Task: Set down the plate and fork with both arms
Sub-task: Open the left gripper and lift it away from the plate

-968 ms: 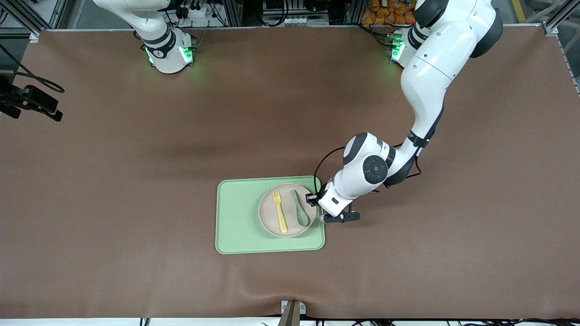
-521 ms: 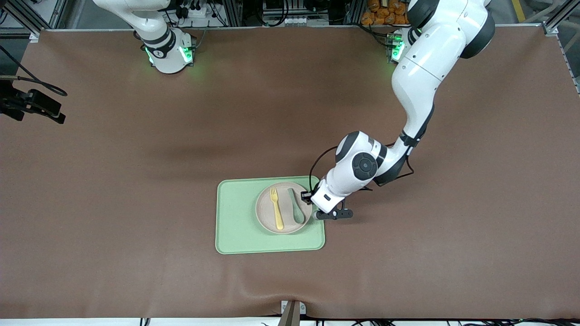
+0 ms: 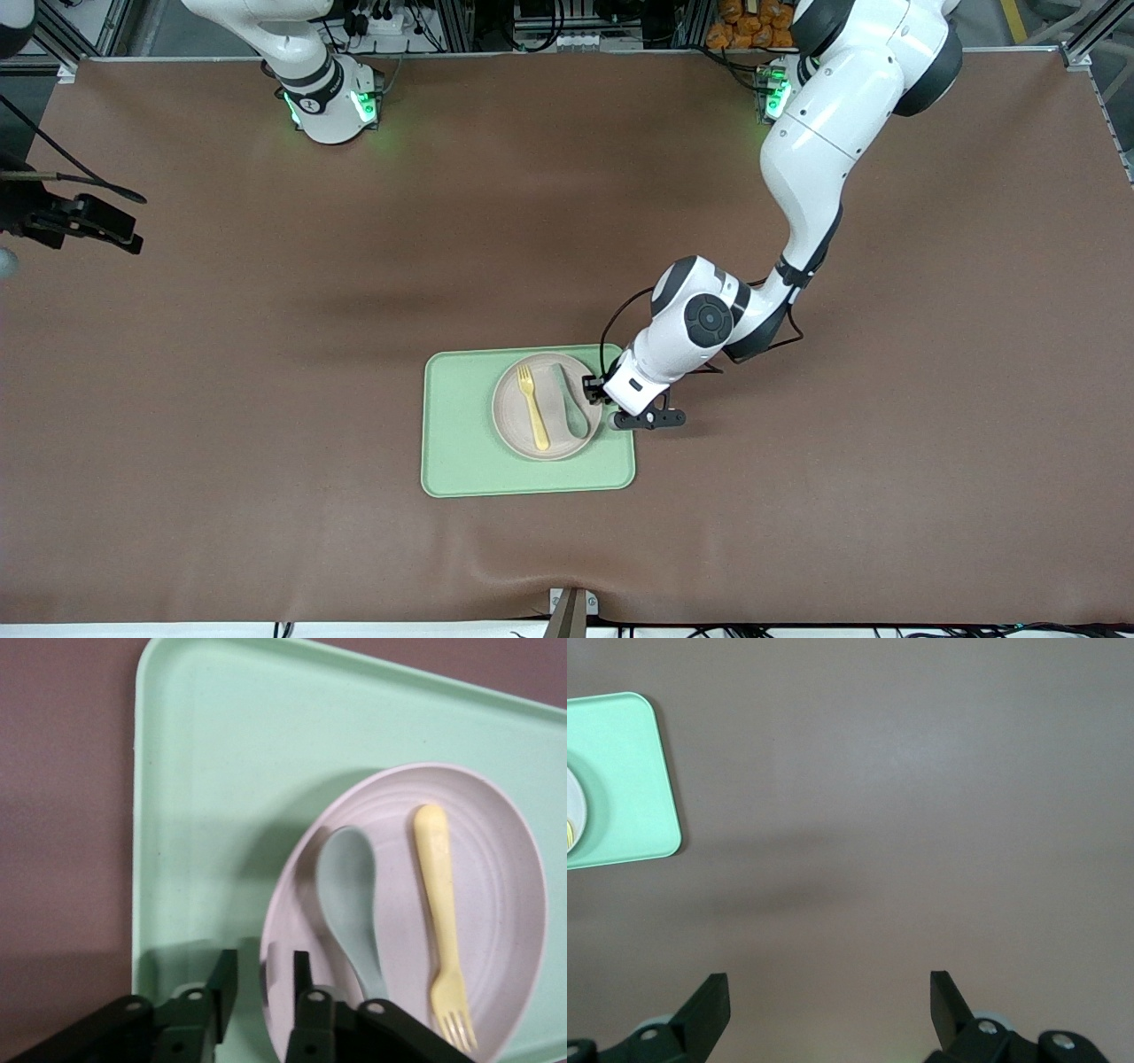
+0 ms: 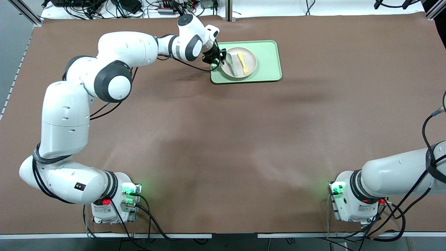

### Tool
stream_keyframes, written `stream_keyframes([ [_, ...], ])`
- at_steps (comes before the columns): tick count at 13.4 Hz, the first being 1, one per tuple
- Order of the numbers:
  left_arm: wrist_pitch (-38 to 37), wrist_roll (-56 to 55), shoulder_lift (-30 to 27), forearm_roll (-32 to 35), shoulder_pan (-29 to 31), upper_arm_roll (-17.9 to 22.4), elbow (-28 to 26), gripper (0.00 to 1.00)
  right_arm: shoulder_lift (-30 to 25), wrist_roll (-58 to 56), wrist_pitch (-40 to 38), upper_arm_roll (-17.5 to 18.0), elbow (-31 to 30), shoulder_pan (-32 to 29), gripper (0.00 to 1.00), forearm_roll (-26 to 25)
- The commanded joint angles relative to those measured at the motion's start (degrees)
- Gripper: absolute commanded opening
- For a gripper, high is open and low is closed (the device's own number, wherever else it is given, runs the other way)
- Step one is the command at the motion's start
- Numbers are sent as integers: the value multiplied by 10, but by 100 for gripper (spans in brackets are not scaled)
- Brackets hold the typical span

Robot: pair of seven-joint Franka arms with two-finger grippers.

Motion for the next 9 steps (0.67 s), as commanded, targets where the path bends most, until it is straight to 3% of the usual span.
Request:
stream_keyframes([
  [1,7,-11,-1,-9,-9,9,17,100,15,-2,-4,6,9,-8,100,-2],
  [5,-19,-14,-67,-7,6,9,11,100,43,0,3,10,10,12,100,30],
  [9,-166,-7,-171,-5,58,9,11,100,86,-5,44,30,40,63,100,35],
])
